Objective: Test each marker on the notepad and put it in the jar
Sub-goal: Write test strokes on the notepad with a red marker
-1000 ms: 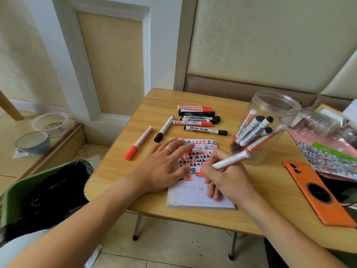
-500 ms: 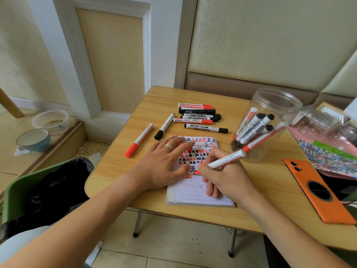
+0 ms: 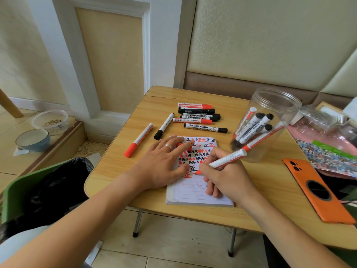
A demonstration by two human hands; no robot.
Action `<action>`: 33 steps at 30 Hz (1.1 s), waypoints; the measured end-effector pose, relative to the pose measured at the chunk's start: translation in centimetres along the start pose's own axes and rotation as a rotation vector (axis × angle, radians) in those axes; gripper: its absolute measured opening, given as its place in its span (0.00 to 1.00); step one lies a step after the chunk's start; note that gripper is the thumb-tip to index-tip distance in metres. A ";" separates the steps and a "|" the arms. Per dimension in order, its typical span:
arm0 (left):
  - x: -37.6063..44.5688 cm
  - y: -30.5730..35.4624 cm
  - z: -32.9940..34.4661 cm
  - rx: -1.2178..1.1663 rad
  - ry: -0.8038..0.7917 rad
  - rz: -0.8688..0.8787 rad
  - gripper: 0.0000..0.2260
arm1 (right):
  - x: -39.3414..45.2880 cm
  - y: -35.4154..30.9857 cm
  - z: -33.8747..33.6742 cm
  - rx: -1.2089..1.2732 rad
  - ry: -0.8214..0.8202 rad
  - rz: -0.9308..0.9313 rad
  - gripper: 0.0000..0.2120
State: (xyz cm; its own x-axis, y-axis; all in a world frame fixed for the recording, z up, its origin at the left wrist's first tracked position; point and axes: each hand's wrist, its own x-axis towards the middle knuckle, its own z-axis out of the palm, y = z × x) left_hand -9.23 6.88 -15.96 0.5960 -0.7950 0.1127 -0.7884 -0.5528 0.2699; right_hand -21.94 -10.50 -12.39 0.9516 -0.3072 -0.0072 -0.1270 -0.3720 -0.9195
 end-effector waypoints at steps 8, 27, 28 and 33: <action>0.0 0.0 0.0 0.003 0.015 0.004 0.33 | 0.1 0.1 -0.2 -0.020 -0.021 0.012 0.09; 0.1 -0.1 0.1 0.011 0.012 0.007 0.31 | 0.2 0.4 -0.1 0.017 -0.026 -0.022 0.08; 0.1 -0.1 0.2 0.010 0.012 0.008 0.31 | 0.1 0.4 -0.1 0.009 -0.028 -0.024 0.08; 0.1 -0.2 0.3 0.010 0.027 0.009 0.32 | 0.3 0.6 0.0 0.008 -0.035 -0.016 0.08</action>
State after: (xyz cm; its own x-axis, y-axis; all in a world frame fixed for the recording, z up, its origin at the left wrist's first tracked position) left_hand -9.05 6.82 -16.31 0.5926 -0.7932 0.1404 -0.7952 -0.5483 0.2589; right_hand -21.78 -10.80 -12.92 0.9627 -0.2706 -0.0059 -0.1096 -0.3697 -0.9227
